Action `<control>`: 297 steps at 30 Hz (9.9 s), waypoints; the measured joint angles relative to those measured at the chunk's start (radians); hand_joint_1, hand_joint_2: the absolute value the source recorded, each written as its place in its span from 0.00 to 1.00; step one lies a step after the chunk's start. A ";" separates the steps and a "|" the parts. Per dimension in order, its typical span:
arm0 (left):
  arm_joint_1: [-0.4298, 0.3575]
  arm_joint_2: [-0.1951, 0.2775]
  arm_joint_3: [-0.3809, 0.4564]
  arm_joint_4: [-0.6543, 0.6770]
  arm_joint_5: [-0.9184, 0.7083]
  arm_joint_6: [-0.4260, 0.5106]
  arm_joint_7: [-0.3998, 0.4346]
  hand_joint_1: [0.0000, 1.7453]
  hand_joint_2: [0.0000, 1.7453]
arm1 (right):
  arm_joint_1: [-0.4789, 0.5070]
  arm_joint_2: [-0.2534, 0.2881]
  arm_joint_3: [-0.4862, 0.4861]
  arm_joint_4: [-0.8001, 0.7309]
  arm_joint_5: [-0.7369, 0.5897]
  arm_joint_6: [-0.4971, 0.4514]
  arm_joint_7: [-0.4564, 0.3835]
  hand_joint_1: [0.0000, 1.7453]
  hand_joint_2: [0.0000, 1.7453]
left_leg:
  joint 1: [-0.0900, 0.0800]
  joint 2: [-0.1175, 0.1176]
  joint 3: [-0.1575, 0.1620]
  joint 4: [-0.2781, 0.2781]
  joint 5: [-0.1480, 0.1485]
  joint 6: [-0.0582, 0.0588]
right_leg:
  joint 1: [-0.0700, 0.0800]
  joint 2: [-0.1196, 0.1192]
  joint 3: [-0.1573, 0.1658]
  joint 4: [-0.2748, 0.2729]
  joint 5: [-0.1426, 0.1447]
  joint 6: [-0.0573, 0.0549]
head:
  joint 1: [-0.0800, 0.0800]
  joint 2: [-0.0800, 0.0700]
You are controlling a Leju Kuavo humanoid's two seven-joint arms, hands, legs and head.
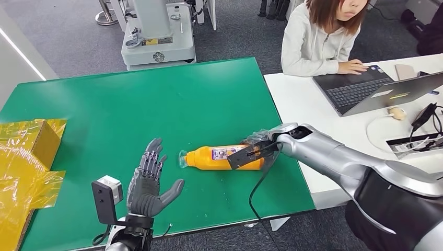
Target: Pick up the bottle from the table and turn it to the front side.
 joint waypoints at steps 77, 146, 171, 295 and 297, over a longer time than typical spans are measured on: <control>0.079 -0.008 0.000 -0.063 -0.105 0.013 0.035 0.00 1.00 | 0.215 0.038 -0.216 -0.066 -0.323 -0.143 -0.070 1.00 1.00 | 0.001 0.000 0.002 0.001 0.000 0.000 | 0.001 0.000 0.003 -0.001 0.000 0.001 | 0.000 0.000; -0.275 0.099 -0.069 0.349 0.334 -0.324 0.023 0.00 1.00 | 0.621 0.192 -0.449 -0.338 -0.323 -0.375 -0.254 1.00 1.00 | 0.001 -0.002 -0.002 0.000 0.001 -0.001 | 0.001 -0.002 -0.001 0.001 0.000 0.000 | 0.000 0.000; -0.162 0.101 -0.039 0.004 0.401 -0.296 0.065 1.00 1.00 | 0.849 0.171 -0.575 -0.532 -0.153 -0.467 -0.205 1.00 1.00 | 0.000 -0.002 -0.002 0.000 0.000 -0.001 | 0.000 -0.001 -0.002 0.001 -0.001 0.000 | 0.000 0.000; -0.717 0.209 -0.690 0.942 -1.347 -0.174 0.702 1.00 1.00 | 0.929 0.226 -0.771 -0.791 -0.357 -0.245 -0.542 0.00 1.00 | 0.002 -0.003 -0.004 0.000 0.005 -0.002 | 0.002 -0.002 -0.003 0.001 0.004 -0.001 | 0.000 0.000; -0.715 0.209 -0.655 0.942 -1.314 -0.162 0.679 1.00 1.00 | 0.937 0.227 -0.771 -0.793 -0.357 -0.248 -0.539 0.00 1.00 | 0.002 -0.003 -0.004 0.000 0.005 -0.002 | 0.002 -0.002 -0.004 0.001 0.004 -0.001 | 0.000 0.000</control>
